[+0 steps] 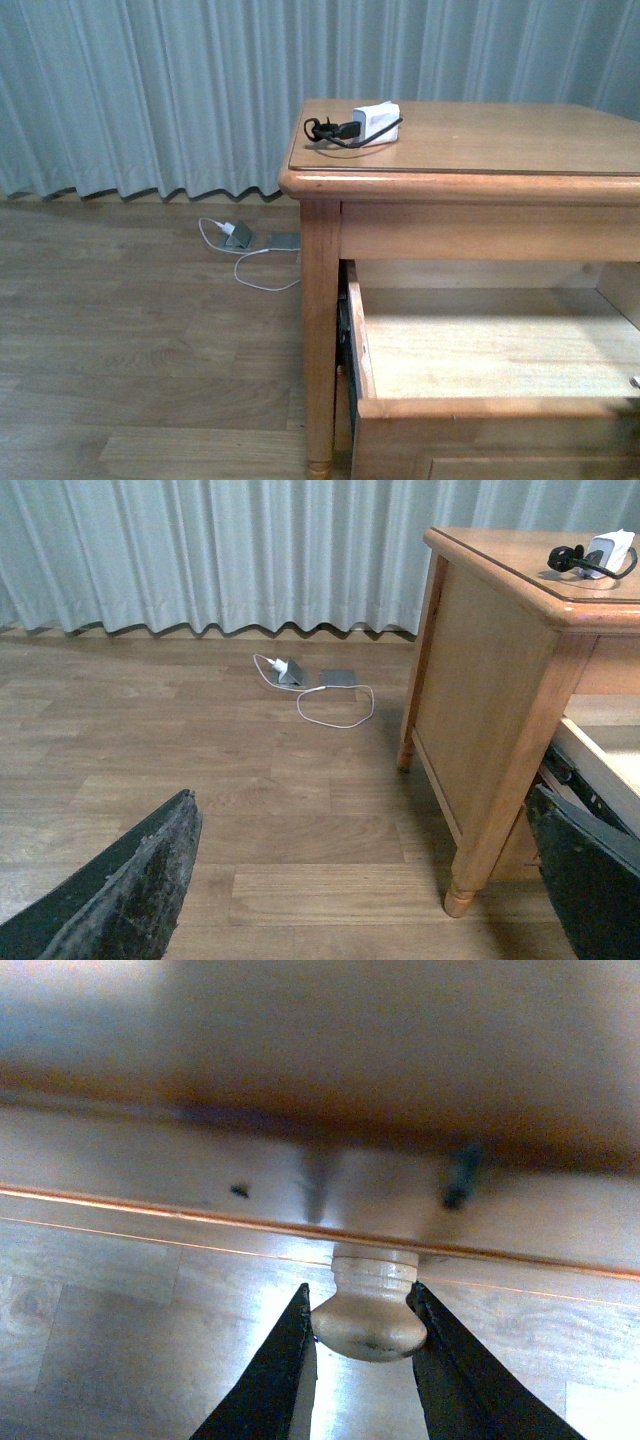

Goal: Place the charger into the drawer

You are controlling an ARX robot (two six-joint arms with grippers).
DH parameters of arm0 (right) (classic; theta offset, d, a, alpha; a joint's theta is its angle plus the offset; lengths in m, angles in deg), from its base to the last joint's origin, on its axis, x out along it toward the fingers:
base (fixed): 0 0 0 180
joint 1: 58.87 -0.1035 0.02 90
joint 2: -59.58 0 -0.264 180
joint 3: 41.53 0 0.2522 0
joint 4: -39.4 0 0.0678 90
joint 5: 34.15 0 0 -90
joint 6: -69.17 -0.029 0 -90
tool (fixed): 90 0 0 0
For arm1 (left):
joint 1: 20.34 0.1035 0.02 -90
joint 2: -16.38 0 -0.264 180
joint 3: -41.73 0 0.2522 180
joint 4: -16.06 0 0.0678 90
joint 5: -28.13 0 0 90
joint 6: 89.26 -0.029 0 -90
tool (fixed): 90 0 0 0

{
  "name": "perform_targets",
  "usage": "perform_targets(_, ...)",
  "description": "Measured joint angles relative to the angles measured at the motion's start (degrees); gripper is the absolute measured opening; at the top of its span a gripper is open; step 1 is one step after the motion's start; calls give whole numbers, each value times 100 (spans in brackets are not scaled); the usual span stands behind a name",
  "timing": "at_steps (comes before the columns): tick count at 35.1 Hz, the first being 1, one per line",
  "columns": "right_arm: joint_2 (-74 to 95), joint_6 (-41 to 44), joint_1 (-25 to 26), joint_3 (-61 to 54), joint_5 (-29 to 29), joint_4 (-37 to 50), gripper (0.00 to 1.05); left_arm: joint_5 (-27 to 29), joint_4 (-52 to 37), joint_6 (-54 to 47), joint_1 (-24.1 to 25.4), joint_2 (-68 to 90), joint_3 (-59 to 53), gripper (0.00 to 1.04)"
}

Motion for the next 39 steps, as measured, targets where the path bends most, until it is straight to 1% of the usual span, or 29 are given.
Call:
perform_targets(2,-284,11,-15,-142,-39,-260,25,0,0,0,2,0,0,98)
perform_targets(3,-479,-4,-15,-243,-42,-361,33,0,0,-2,2,0,0,98)
perform_targets(5,-872,-57,28,-284,-138,-603,43,0,0,-2,0,0,0,98)
perform_targets(9,-2035,-181,238,-284,-444,-1495,68,0,0,0,0,0,0,98)
perform_targets(12,-2594,-221,343,-284,-592,-2015,79,0,0,0,0,0,0,98)
perform_targets(16,-3650,-378,542,-184,-883,-2935,98,0,0,0,0,0,0,98)
perform_targets(18,-4103,-439,629,-120,-970,-3241,95,0,0,0,0,0,0,98)
perform_targets(20,-4522,-542,754,-66,-1141,-3427,96,0,0,0,2,0,0,98)
perform_targets(22,-4885,-671,892,-68,-1239,-3285,96,0,0,-2,0,0,0,98)
perform_targets(25,-5442,-723,1016,-98,-1130,-2903,96,0,0,-2,0,0,0,98)
perform_targets(30,-5628,-726,1038,-129,-1123,-2852,96,0,0,0,0,0,0,98)
perform_targets(31,-5643,-660,962,-297,-774,-2439,92,0,0,-2,2,0,0,98)
perform_targets(32,-5711,-533,872,-566,-319,-1821,87,0,0,-2,0,0,0,98)
perform_targets(34,-5921,-334,782,-1043,243,-717,75,2,0,0,2,0,0,98)
perform_targets(36,-6109,-249,774,-1200,348,-367,62,0,0,0,2,0,0,98)
perform_targets(38,-6258,-210,769,-1292,345,-361,51,0,0,0,0,0,0,98)
perform_targets(39,-6301,-203,767,-1325,343,-372,48,0,0,0,2,0,0,98)
